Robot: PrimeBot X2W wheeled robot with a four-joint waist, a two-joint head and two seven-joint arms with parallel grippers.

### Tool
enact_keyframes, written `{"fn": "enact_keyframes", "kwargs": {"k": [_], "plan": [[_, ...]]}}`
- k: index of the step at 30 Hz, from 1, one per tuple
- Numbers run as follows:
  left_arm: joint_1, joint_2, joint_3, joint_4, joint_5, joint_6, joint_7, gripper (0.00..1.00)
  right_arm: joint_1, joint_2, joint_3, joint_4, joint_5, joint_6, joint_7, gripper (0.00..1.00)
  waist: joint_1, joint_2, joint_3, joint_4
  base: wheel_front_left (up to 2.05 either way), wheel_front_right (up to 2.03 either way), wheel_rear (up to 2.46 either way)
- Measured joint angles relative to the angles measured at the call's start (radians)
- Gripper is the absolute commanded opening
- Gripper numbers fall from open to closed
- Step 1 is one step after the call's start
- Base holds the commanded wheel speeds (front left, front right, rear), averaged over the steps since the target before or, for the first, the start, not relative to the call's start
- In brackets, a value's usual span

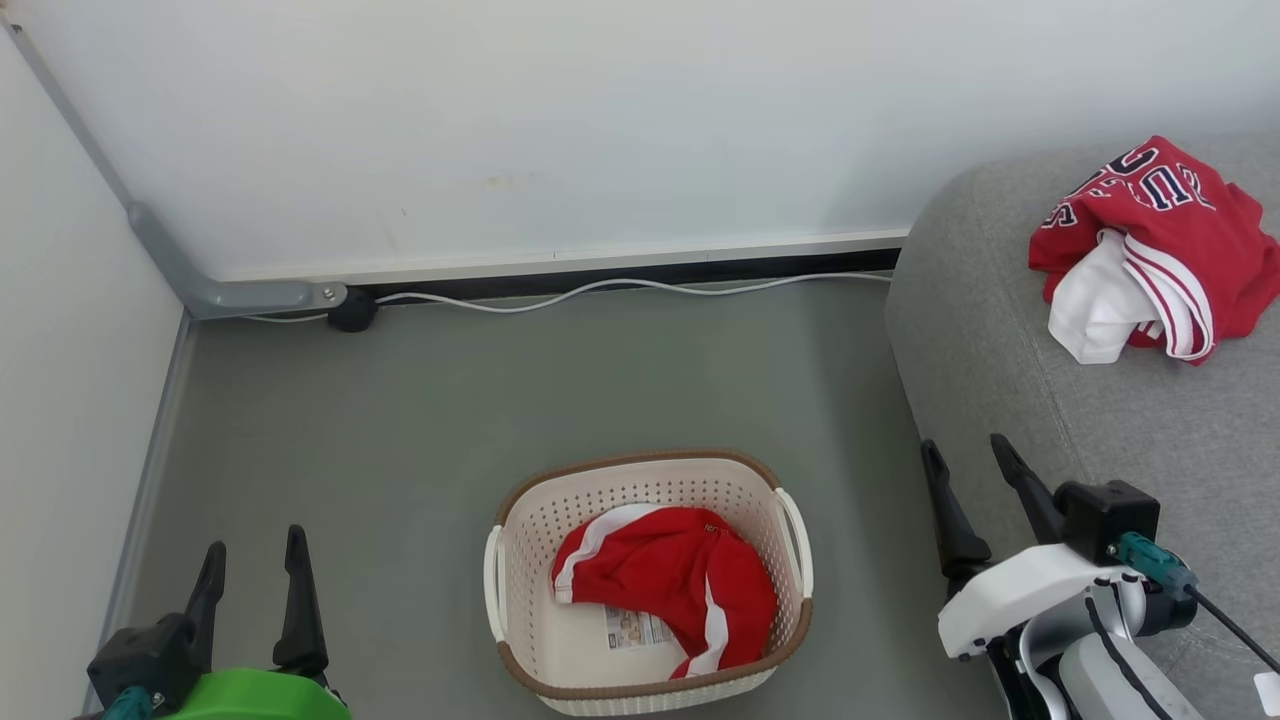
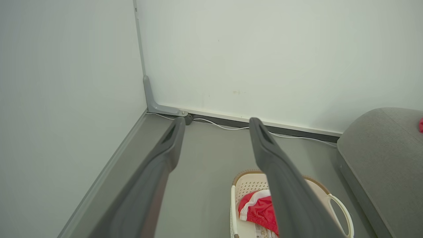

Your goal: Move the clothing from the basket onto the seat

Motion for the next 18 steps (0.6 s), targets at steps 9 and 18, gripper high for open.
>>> {"fn": "enact_keyframes", "kwargs": {"k": [9, 18], "plan": [[0.001, -0.002, 0.001, -0.015, 0.007, -0.005, 0.0, 1.0, 0.004, -0.004, -0.007, -0.034, 0.0, -0.008, 0.009, 1.0, 0.0, 0.0, 0.029, -0.002, 0.0, 0.0, 0.0], [-0.006, -0.002, -0.03, -0.026, 0.021, -0.014, 0.0, 1.0, -0.01, -0.022, -0.033, -0.077, 0.0, -0.015, 0.012, 1.0, 0.0, 0.0, 0.102, -0.004, 0.0, 0.0, 0.0]]}}
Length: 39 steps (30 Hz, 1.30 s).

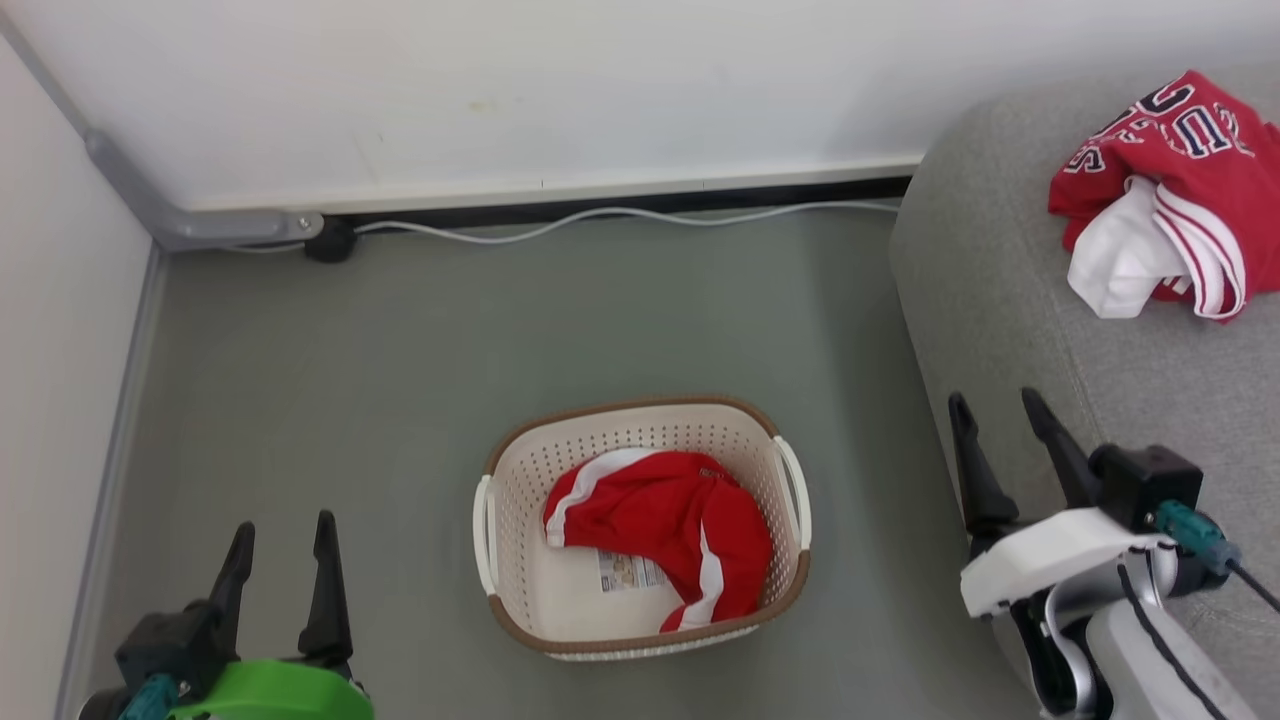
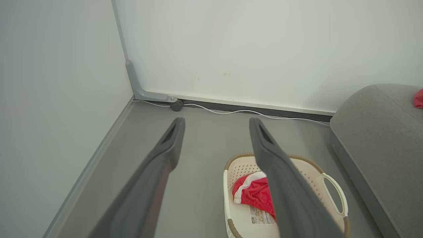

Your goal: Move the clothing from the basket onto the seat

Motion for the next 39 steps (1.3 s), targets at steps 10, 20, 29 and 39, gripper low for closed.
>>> {"fn": "enact_keyframes", "kwargs": {"k": [10, 20, 29, 39], "plan": [[-0.137, 0.002, -0.059, 0.011, 0.052, -0.026, 0.035, 1.0, -0.151, -0.019, -0.023, -0.065, -0.014, 0.0, 0.009, 1.0, 0.0, 0.0, 0.124, -0.011, 0.0, 0.0, 0.0], [-0.284, -0.038, -0.152, 0.068, 0.066, -0.064, 0.097, 1.0, -0.307, -0.023, -0.067, -0.096, -0.016, 0.0, 0.021, 1.0, 0.0001, 0.0, 0.262, -0.034, 0.0, 0.0, 0.0], [-0.421, -0.103, -0.221, 0.163, 0.066, -0.092, 0.144, 1.0, -0.427, -0.042, -0.085, -0.114, -0.016, 0.0, 0.041, 1.0, 0.0002, 0.0, 0.389, -0.054, 0.0, 0.0, 0.0], [-0.549, -0.118, -0.294, 0.249, 0.067, -0.128, 0.192, 1.0, -0.592, -0.05, -0.065, -0.147, -0.037, 0.019, 0.053, 1.0, 0.0002, 0.0, 0.532, -0.076, 0.0, 0.0, 0.0]]}}
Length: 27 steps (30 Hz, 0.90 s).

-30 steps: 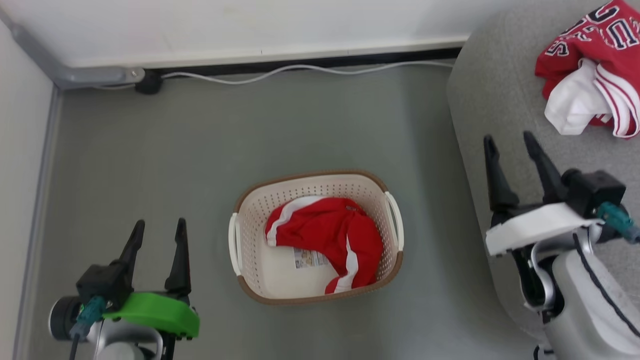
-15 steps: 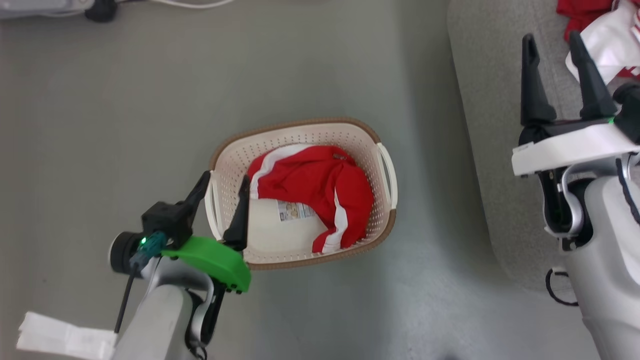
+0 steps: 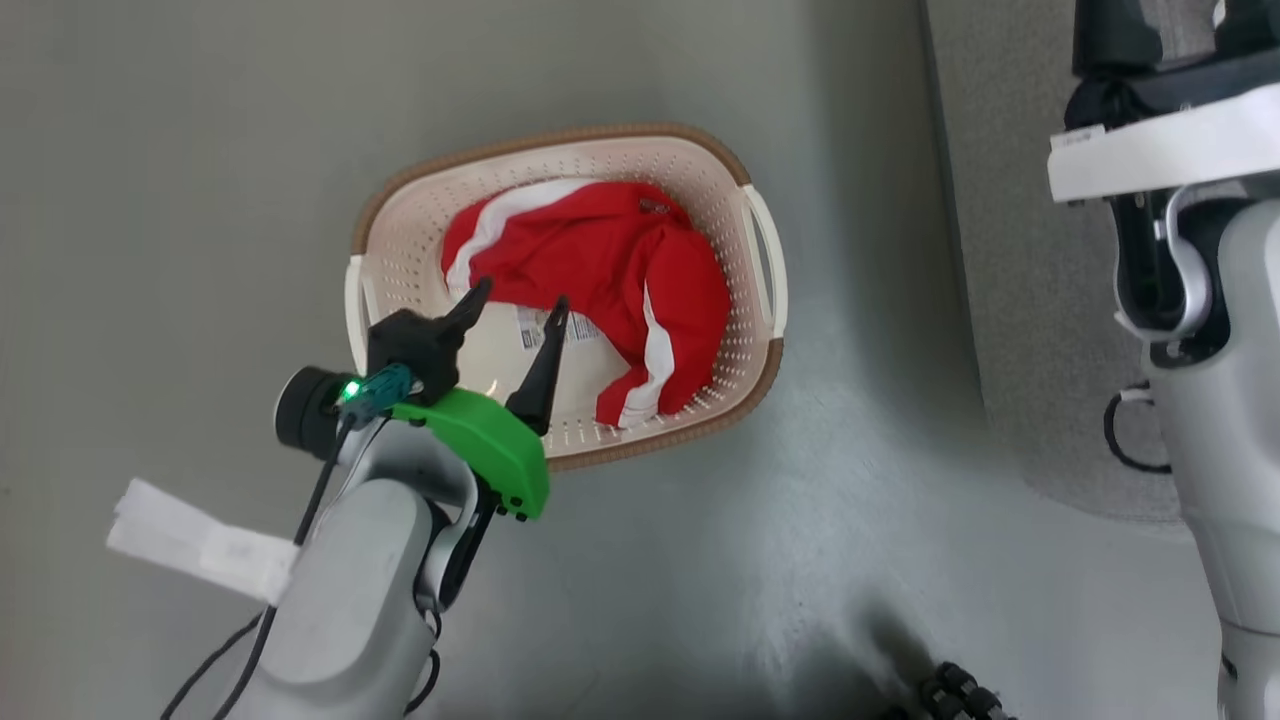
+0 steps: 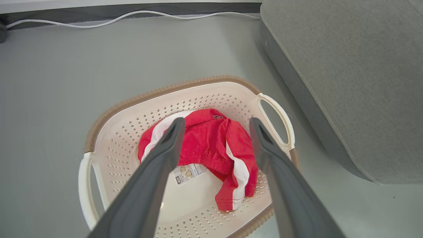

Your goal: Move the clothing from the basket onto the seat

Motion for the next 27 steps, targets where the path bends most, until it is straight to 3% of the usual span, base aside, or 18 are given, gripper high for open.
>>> {"fn": "enact_keyframes", "kwargs": {"k": [14, 27], "plan": [[-0.163, -0.006, -0.082, 0.107, 0.026, -0.04, 0.062, 1.0, -0.183, 0.033, 0.033, -0.012, -0.007, 0.028, 0.001, 1.0, 0.0, 0.0, 0.197, -0.043, 0.0, 0.0, 0.0], [-0.232, -0.006, -0.161, 0.225, 0.026, -0.066, 0.093, 1.0, -0.237, 0.056, 0.043, 0.068, -0.015, 0.035, -0.051, 1.0, -0.0001, 0.0, 0.309, -0.117, 0.0, 0.0, 0.0]]}}
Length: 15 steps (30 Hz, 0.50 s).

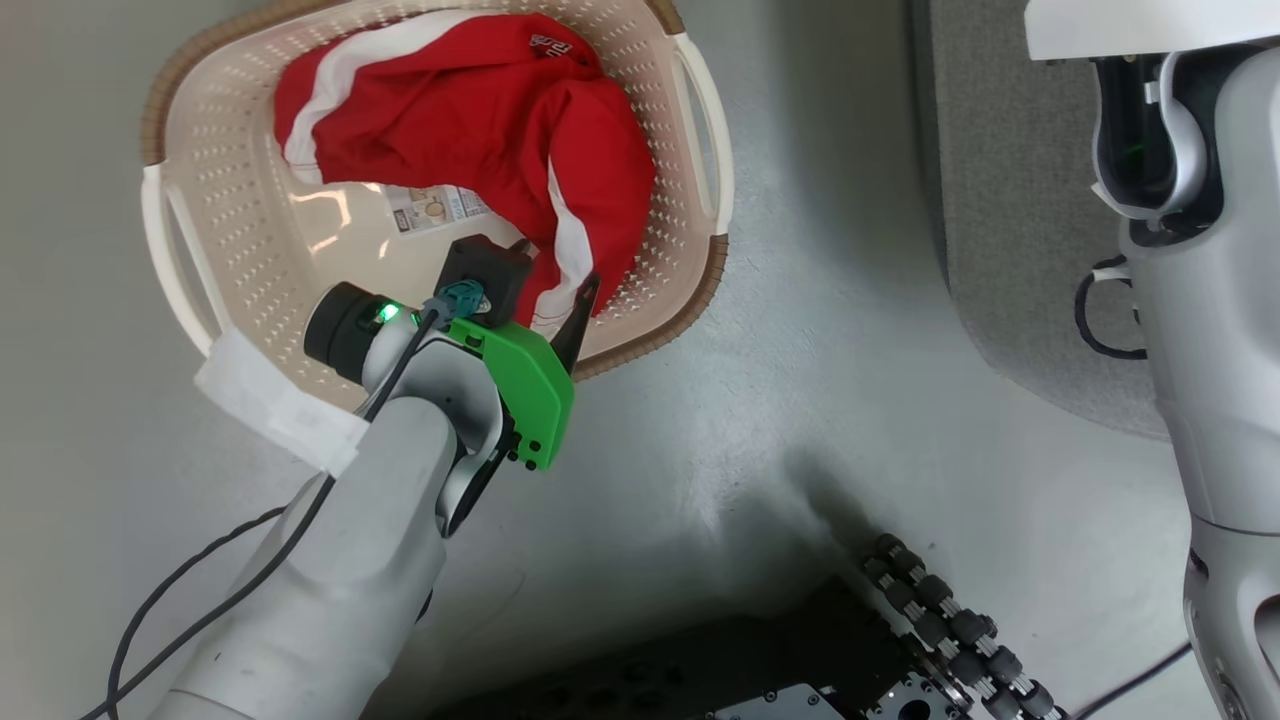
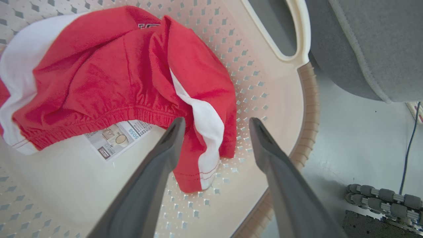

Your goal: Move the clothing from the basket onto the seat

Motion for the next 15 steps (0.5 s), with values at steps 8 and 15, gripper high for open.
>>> {"fn": "enact_keyframes", "kwargs": {"k": [8, 15], "plan": [[-0.035, 0.0, -0.016, 0.047, -0.003, -0.008, 0.016, 1.0, -0.037, 0.033, 0.022, 0.02, 0.0, 0.009, -0.011, 1.0, 0.0, 0.0, 0.024, -0.03, 0.0, 0.0, 0.0], [-0.069, 0.001, -0.02, 0.102, -0.003, -0.009, 0.034, 1.0, -0.062, 0.05, 0.036, 0.038, 0.0, 0.017, -0.017, 1.0, 0.0, 0.0, 0.045, -0.061, 0.0, 0.0, 0.0]]}}
